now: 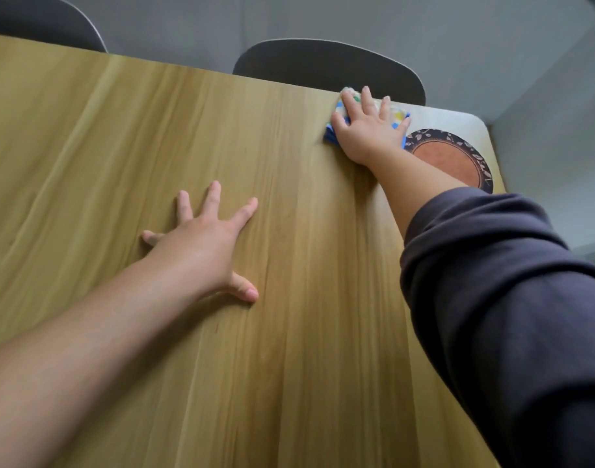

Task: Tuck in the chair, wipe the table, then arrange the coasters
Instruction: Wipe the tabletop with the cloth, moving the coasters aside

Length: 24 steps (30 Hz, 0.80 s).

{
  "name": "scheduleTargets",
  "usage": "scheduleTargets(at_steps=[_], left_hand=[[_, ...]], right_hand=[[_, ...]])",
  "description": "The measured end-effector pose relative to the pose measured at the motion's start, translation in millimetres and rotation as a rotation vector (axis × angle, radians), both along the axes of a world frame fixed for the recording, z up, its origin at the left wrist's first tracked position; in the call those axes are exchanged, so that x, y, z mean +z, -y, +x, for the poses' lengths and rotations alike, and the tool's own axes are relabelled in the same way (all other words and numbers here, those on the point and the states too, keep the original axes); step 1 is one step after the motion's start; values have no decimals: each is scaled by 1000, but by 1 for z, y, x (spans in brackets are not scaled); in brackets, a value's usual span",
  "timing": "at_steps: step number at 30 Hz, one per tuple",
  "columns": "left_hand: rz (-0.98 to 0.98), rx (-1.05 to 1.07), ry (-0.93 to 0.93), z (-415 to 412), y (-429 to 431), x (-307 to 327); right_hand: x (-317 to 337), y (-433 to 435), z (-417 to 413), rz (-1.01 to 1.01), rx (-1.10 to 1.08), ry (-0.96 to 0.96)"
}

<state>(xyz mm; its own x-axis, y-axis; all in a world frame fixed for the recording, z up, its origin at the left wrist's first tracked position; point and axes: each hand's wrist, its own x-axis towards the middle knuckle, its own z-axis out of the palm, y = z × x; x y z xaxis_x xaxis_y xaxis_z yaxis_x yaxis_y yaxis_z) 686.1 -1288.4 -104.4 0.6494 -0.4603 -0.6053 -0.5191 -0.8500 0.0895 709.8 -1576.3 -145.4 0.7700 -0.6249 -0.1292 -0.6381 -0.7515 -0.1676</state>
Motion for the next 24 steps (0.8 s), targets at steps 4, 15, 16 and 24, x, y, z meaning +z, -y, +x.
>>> scheduleTargets(at_steps=[4,15,16,24], left_hand=[[6,4,-11,0,2,1],[-16,15,-16,0,0,1],[-12,12,-13,0,0,2],[-2,4,-10,1,0,2]], right_hand=[[-2,8,18,0,-178,-9],[-6,-96,40,-25,349,35],[-6,-102,28,-35,430,36],[-3,-36,3,-21,144,17]])
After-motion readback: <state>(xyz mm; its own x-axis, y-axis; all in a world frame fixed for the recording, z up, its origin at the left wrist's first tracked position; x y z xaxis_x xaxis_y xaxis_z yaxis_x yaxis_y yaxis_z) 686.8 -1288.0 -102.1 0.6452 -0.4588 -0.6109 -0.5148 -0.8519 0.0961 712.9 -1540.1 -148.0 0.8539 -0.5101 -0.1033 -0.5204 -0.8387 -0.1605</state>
